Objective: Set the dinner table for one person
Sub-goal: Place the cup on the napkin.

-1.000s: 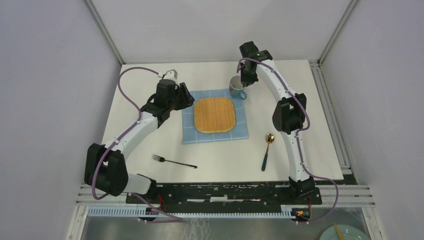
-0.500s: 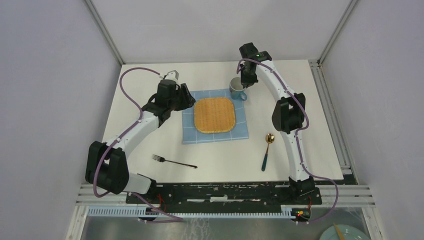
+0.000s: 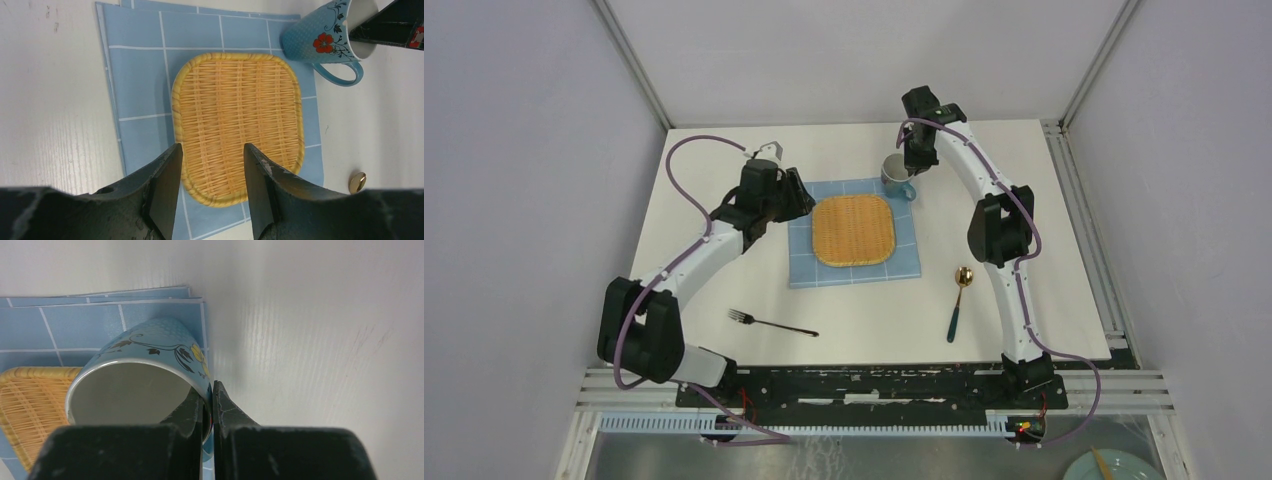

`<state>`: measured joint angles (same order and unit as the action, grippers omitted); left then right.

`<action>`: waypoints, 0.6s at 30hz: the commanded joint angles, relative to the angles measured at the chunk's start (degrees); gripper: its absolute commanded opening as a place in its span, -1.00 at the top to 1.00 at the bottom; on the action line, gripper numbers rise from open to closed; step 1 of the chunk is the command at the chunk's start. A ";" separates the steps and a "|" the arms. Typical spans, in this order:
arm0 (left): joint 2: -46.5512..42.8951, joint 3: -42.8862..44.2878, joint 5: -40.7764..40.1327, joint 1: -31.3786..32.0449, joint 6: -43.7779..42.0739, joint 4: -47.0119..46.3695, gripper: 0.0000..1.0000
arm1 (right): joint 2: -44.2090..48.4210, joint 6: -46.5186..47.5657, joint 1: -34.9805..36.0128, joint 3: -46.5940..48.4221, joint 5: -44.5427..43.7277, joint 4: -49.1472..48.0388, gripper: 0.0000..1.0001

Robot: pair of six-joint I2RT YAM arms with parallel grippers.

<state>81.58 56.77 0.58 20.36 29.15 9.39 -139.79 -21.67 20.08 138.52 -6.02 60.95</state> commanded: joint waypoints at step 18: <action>1.13 1.86 1.62 -0.29 -2.08 -2.81 -0.12 | 2.61 -0.21 -0.09 -3.20 1.93 -4.77 0.42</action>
<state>82.89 56.82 1.63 20.32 29.15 9.10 -139.79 -21.76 20.12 135.74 -4.47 57.95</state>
